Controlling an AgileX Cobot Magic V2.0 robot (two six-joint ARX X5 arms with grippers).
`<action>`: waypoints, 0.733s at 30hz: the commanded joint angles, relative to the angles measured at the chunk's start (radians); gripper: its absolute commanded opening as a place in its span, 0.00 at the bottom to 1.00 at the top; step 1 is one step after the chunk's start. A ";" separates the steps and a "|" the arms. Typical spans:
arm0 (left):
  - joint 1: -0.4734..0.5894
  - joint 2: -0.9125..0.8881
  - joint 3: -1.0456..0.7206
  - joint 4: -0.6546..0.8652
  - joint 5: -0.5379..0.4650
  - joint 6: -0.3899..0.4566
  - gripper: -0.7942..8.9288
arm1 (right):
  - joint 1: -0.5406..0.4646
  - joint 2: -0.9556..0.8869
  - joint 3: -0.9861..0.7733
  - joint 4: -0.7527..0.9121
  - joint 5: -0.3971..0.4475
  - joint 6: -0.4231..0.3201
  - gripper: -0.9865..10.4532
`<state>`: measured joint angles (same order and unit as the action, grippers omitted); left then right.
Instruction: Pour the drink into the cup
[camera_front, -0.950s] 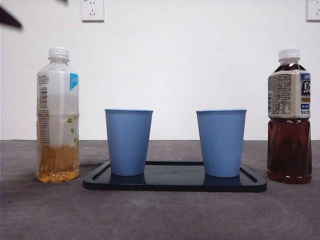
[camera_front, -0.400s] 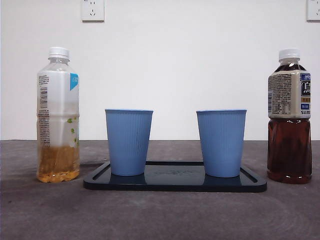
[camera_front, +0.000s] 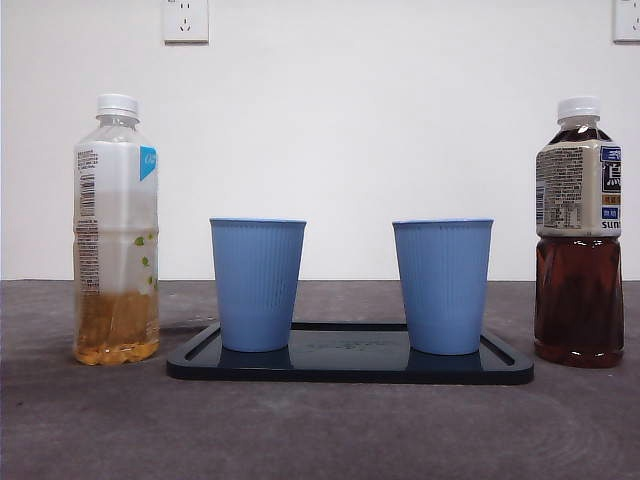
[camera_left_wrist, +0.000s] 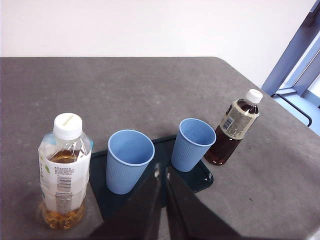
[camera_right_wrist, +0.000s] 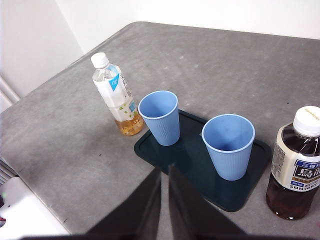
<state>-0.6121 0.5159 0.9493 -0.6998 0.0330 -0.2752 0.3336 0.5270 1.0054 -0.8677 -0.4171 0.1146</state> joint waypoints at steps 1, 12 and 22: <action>-0.006 0.003 0.014 0.016 0.005 0.012 0.09 | 0.005 0.006 0.019 0.007 -0.002 -0.010 0.10; 0.233 -0.079 -0.187 0.250 0.005 0.118 0.09 | 0.005 0.006 0.019 0.007 -0.002 -0.010 0.10; 0.563 -0.323 -0.678 0.385 -0.002 0.293 0.09 | 0.005 0.006 0.019 0.007 -0.002 -0.010 0.10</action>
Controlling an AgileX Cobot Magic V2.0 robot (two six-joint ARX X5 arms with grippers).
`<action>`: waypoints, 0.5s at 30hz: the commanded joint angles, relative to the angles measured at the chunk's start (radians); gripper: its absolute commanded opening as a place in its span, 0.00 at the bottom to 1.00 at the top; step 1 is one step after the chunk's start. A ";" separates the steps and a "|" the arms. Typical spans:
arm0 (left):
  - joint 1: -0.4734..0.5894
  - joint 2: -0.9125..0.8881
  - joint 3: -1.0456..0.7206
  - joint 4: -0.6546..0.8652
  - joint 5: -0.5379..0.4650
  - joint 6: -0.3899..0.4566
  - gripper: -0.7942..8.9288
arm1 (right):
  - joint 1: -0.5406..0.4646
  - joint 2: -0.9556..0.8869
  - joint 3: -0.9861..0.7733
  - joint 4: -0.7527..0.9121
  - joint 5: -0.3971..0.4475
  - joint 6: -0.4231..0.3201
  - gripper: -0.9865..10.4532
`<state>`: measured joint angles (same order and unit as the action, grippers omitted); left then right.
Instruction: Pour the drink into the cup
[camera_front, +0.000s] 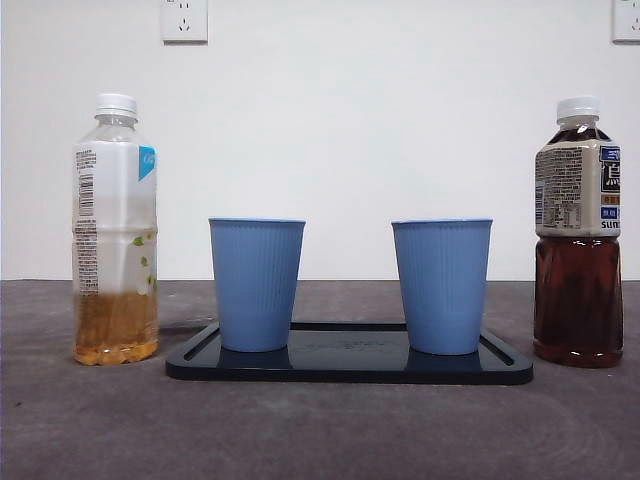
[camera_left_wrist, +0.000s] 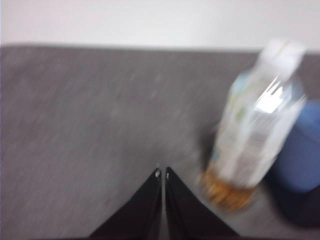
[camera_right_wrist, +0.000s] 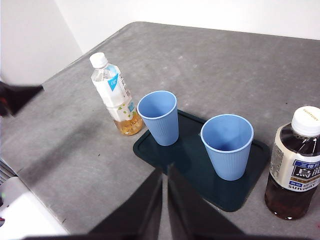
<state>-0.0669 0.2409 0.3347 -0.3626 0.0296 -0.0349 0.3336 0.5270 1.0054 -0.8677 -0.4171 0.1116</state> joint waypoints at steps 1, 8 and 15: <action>0.028 -0.076 -0.102 0.066 0.002 0.049 0.09 | 0.005 0.006 0.019 0.007 -0.002 -0.007 0.10; 0.069 -0.207 -0.259 0.156 -0.012 -0.005 0.09 | 0.005 0.006 0.019 0.007 -0.002 -0.007 0.10; 0.069 -0.238 -0.321 0.216 -0.092 -0.035 0.09 | 0.005 0.006 0.019 0.007 -0.002 -0.007 0.10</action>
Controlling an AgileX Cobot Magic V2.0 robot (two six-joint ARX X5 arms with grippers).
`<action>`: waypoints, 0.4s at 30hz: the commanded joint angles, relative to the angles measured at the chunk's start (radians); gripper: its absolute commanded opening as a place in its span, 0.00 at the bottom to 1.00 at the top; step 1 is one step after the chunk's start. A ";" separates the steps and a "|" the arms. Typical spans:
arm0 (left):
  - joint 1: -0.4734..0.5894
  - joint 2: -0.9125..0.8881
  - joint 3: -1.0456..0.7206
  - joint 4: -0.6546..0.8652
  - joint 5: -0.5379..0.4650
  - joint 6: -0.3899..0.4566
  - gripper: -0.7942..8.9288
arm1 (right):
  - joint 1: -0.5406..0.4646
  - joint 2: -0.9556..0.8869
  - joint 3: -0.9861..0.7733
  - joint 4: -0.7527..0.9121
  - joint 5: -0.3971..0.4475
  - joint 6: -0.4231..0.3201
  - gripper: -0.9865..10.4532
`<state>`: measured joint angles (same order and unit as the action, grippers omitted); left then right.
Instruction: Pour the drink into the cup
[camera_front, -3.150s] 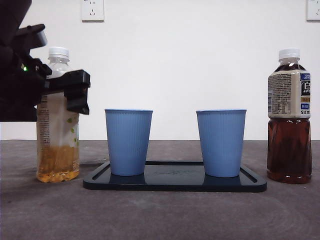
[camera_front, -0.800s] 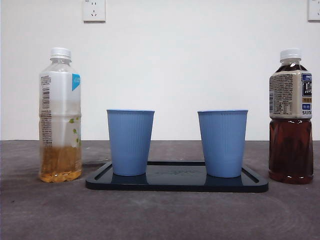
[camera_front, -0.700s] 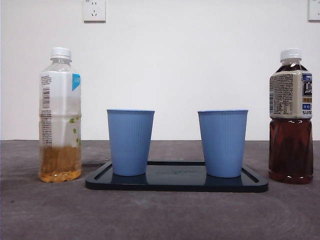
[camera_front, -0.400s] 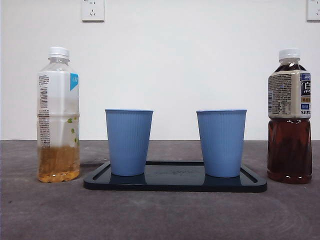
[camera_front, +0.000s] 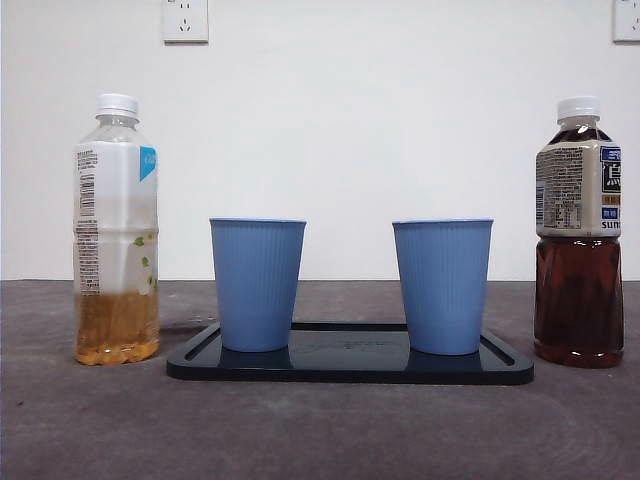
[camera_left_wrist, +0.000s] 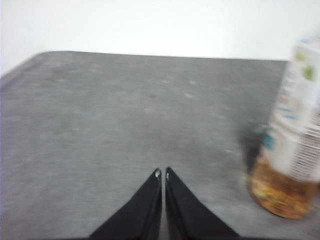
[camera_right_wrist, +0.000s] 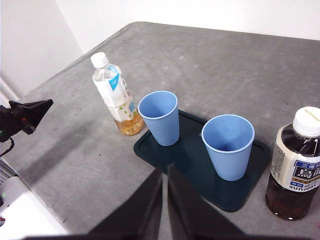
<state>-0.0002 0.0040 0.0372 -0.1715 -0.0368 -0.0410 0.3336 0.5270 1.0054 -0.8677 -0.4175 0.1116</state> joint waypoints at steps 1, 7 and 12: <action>0.002 -0.001 -0.025 0.013 -0.036 -0.033 0.09 | 0.005 0.006 0.019 0.007 -0.001 -0.007 0.10; 0.002 -0.001 -0.025 0.010 -0.042 -0.031 0.09 | 0.005 0.006 0.019 0.007 -0.001 -0.007 0.10; 0.002 -0.001 -0.025 0.011 -0.042 -0.031 0.09 | 0.005 0.006 0.019 0.007 -0.001 -0.007 0.10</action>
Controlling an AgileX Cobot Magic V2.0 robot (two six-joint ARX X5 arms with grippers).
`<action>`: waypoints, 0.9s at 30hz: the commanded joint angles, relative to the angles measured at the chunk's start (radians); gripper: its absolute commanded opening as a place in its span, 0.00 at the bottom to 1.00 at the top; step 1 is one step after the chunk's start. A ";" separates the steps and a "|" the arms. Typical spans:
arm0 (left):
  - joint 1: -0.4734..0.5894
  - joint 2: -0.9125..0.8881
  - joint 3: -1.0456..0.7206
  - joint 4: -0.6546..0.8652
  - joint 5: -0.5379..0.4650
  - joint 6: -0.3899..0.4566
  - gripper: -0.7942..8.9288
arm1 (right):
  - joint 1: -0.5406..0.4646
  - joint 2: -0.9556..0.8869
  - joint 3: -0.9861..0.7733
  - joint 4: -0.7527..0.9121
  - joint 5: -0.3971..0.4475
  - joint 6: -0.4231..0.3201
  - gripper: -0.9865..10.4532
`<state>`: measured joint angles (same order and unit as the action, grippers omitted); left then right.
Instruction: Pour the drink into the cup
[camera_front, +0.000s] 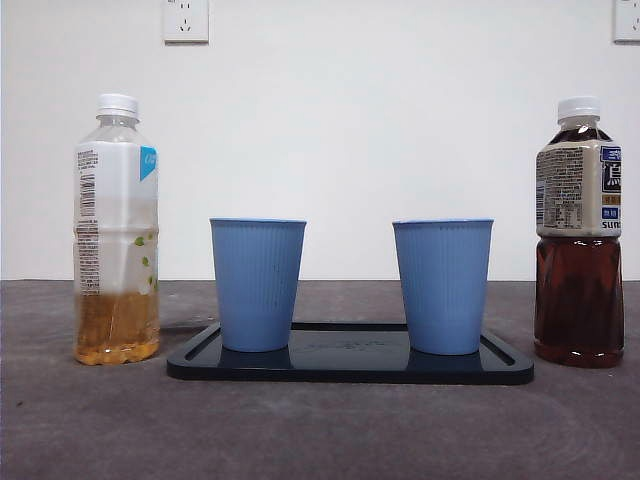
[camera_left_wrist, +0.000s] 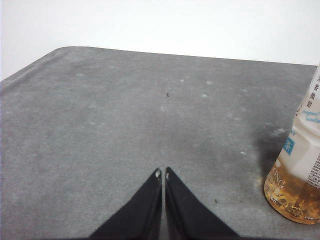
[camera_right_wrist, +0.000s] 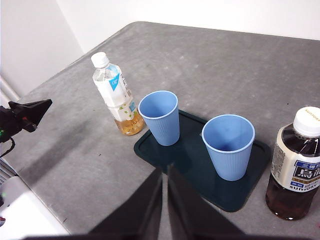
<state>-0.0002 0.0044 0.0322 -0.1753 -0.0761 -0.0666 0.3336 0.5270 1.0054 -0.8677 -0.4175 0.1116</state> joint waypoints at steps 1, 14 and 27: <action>0.002 -0.001 -0.020 0.015 -0.003 -0.005 0.09 | 0.005 0.006 0.019 0.007 -0.001 -0.007 0.10; 0.002 -0.001 -0.020 0.016 -0.003 -0.005 0.09 | -0.029 -0.011 -0.017 0.060 0.313 -0.119 0.10; 0.002 -0.001 -0.020 0.016 -0.003 -0.005 0.09 | -0.238 -0.395 -0.845 0.783 0.568 -0.058 0.10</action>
<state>-0.0002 0.0044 0.0322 -0.1745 -0.0765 -0.0689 0.0986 0.1524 0.2161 -0.1165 0.1497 0.0242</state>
